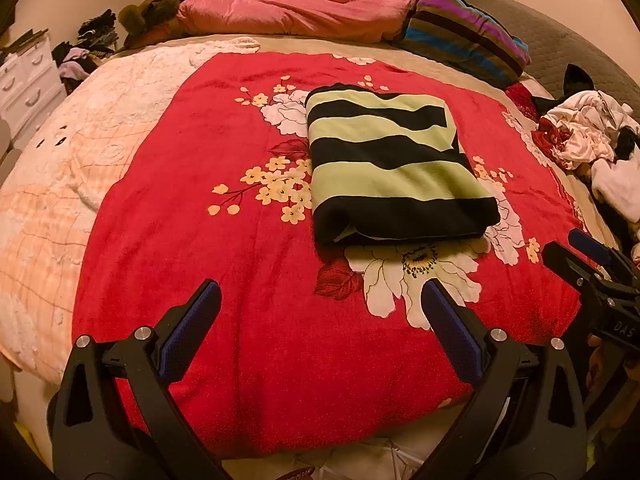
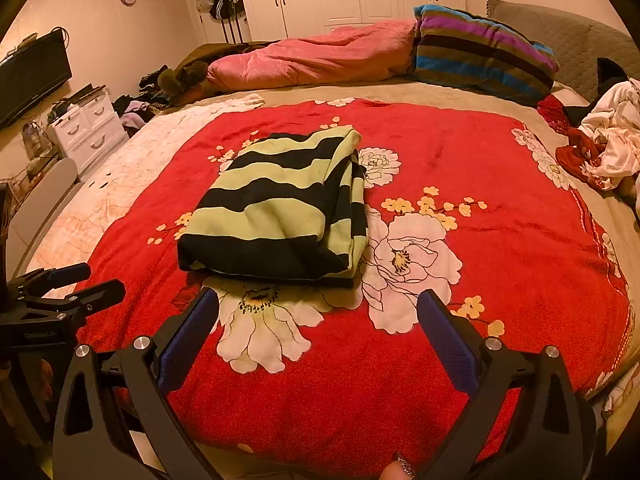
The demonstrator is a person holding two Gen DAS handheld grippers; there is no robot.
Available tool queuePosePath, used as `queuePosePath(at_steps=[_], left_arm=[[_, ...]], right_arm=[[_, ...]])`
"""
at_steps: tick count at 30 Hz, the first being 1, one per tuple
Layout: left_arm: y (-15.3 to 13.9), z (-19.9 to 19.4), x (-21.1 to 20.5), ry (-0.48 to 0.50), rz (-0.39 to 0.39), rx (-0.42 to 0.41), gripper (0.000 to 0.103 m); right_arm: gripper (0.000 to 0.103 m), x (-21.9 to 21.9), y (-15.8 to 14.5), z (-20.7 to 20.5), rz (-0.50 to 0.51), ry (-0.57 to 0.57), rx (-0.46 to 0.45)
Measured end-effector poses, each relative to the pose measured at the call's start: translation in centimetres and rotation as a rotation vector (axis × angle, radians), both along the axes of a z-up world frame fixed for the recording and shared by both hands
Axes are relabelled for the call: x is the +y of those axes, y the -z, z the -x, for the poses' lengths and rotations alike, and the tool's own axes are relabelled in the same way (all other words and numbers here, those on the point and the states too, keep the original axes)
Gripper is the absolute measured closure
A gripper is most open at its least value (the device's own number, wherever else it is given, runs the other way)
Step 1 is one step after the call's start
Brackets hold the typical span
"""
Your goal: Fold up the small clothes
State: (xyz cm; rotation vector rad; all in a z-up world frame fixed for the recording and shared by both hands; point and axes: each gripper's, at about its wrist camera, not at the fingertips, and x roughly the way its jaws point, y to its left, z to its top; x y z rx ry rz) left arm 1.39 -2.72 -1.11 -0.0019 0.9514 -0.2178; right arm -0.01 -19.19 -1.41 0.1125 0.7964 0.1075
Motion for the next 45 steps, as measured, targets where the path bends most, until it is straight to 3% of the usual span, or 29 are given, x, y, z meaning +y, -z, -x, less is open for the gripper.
queuePosePath(at_steps=[45], left_arm=[[-0.74, 0.14, -0.49, 0.034, 0.009, -0.026, 0.009]], right_arm=[[0.004, -0.35, 0.68, -0.27, 0.025, 0.018, 0.029]])
